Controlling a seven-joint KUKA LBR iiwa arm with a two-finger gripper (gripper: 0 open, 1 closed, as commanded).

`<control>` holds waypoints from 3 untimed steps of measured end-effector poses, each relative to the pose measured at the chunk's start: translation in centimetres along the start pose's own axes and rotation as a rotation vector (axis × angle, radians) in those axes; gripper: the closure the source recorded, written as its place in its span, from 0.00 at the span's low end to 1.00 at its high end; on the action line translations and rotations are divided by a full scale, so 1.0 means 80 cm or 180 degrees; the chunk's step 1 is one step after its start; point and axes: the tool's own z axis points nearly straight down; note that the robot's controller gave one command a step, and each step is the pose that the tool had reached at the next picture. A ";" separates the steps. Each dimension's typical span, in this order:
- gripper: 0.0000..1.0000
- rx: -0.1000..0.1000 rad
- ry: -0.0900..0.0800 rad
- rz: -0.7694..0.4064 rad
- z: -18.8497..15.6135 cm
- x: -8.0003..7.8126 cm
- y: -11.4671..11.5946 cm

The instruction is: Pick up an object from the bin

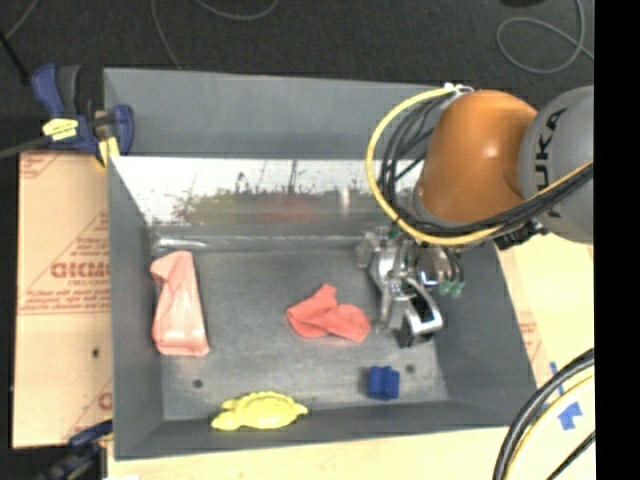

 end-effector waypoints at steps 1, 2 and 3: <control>0.00 0.0001 -0.0025 -0.0001 -0.006 -0.002 0.000; 0.00 0.0008 -0.0047 -0.0080 0.048 -0.012 0.012; 0.00 0.0004 -0.0043 -0.0131 0.125 -0.013 0.022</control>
Offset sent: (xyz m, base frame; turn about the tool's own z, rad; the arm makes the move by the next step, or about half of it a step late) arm 0.0150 0.0296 -0.1119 -0.0781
